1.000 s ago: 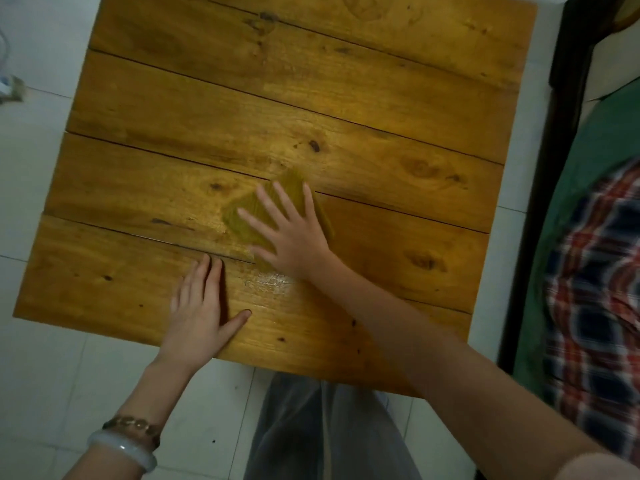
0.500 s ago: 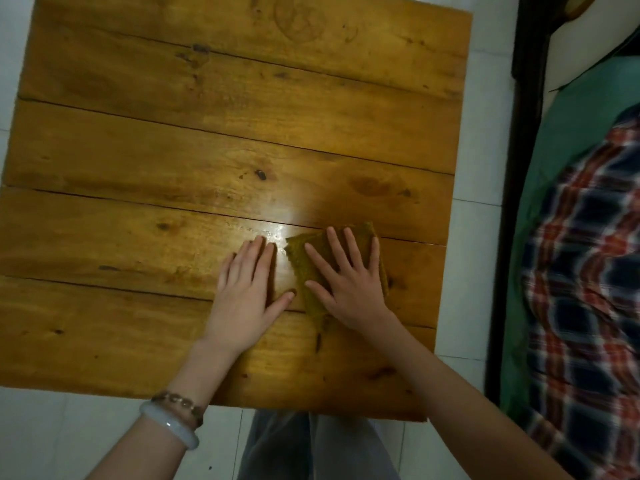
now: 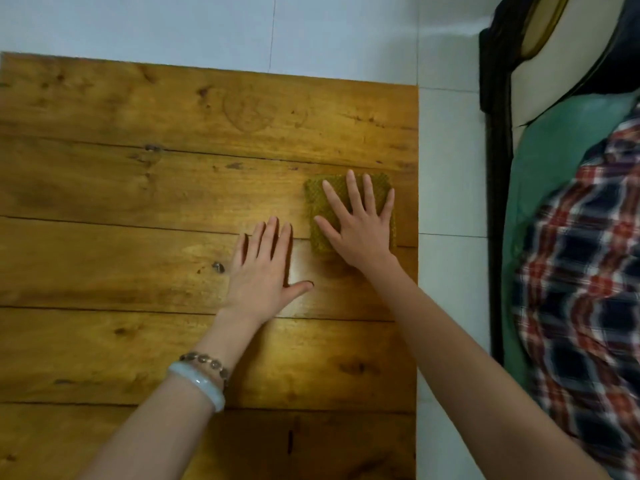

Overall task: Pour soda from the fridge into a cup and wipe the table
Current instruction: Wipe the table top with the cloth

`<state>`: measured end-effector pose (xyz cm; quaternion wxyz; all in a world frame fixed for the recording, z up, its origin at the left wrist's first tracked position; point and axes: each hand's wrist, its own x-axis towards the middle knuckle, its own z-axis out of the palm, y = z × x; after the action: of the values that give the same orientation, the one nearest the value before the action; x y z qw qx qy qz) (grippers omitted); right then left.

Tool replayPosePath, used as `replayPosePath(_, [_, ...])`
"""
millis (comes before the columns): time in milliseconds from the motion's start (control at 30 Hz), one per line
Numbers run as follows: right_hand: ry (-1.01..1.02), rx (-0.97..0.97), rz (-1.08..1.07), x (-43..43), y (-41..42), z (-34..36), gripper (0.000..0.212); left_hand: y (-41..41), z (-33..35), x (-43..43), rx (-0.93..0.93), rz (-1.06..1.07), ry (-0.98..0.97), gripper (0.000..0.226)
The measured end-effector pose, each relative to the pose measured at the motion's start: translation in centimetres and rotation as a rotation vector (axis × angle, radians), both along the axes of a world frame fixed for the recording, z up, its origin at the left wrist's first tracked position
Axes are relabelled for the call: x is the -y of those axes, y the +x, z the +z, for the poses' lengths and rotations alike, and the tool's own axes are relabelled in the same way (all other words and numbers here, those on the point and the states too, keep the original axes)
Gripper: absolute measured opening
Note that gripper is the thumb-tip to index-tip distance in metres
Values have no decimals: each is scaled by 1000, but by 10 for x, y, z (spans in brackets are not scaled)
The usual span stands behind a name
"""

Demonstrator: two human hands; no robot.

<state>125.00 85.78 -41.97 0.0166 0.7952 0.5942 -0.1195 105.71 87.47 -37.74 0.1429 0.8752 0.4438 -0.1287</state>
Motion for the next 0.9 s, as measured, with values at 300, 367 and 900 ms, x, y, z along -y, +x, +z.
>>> replayPosePath(300, [-33,-18,-103,-89,73,2,65,21,-7,-29,22,16,17,102])
replayPosePath(367, [-27,-21,-106,-98,80,0,65,21,-7,-30,17,17,6,102])
replayPosePath(900, [21,-85,-65,-59,48,54,69,18,45,-23,44,6,52,98])
